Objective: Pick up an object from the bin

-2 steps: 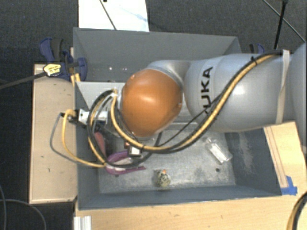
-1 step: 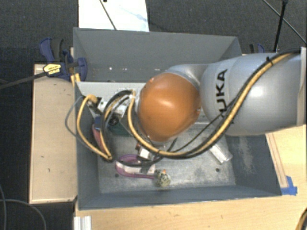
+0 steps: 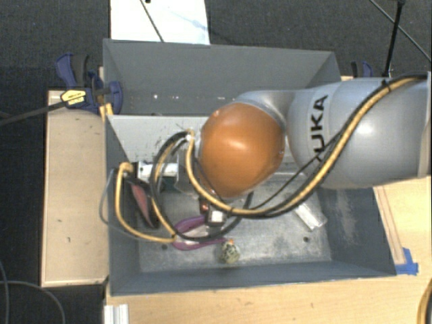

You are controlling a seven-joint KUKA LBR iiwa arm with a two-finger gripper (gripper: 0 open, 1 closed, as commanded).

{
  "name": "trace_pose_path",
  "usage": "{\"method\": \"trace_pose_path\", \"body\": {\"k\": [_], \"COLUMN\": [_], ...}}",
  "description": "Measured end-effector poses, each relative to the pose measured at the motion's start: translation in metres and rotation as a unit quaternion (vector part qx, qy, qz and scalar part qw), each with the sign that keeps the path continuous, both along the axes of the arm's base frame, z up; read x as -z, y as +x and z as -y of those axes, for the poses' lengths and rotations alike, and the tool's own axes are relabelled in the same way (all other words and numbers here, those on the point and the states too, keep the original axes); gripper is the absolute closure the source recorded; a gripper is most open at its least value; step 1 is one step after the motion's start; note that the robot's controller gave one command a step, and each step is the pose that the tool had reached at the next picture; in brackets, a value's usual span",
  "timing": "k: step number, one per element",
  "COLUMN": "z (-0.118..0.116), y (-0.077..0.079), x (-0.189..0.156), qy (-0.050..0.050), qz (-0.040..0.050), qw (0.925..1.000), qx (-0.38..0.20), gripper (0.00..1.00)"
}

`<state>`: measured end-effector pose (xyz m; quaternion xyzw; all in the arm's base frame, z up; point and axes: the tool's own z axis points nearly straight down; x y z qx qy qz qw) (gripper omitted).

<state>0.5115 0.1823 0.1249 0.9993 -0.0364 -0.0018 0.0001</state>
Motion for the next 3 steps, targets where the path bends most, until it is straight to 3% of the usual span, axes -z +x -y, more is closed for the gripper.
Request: {"method": "trace_pose_path", "body": {"k": [1,2,3], "z": [-0.044,0.025,0.009], "y": [-0.013,0.017,-0.021], "x": [0.008,-0.011,-0.009], "qy": [0.0,-0.001,0.0], "qz": [-0.0008,0.0012,-0.0012], "qw": [0.996,1.0,0.9993], "qx": [0.089,0.002,-0.038], "gripper": [1.0,1.0,1.0]}}
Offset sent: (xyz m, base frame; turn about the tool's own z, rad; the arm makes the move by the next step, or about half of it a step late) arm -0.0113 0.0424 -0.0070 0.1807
